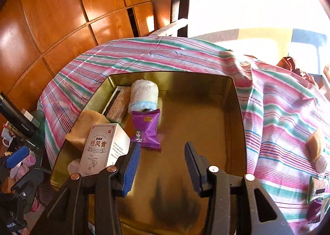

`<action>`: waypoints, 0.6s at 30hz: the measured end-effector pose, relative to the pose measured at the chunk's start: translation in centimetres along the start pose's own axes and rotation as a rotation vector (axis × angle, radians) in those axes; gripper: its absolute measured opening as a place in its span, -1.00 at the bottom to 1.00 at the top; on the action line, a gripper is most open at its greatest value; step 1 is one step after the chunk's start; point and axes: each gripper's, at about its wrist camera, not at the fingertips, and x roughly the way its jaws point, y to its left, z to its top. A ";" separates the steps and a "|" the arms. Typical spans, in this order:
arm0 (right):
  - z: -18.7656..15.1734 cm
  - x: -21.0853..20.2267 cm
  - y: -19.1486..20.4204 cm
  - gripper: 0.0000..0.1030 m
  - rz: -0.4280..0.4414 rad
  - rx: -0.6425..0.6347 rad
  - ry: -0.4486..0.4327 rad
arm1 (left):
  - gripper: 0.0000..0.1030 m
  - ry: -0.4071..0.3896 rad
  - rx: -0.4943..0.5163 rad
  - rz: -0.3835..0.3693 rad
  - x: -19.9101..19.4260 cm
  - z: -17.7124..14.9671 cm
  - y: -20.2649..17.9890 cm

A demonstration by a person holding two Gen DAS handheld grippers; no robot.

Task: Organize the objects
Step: 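Carry the purple snack packet into the gold tray and open the right tool, then move both tools back from the tray toward the items on the cloth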

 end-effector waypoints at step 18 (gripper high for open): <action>-2.6 -5.1 -8.3 0.26 -0.116 0.127 -0.075 | 0.70 0.008 0.076 -0.049 -0.1 0.1 -3.3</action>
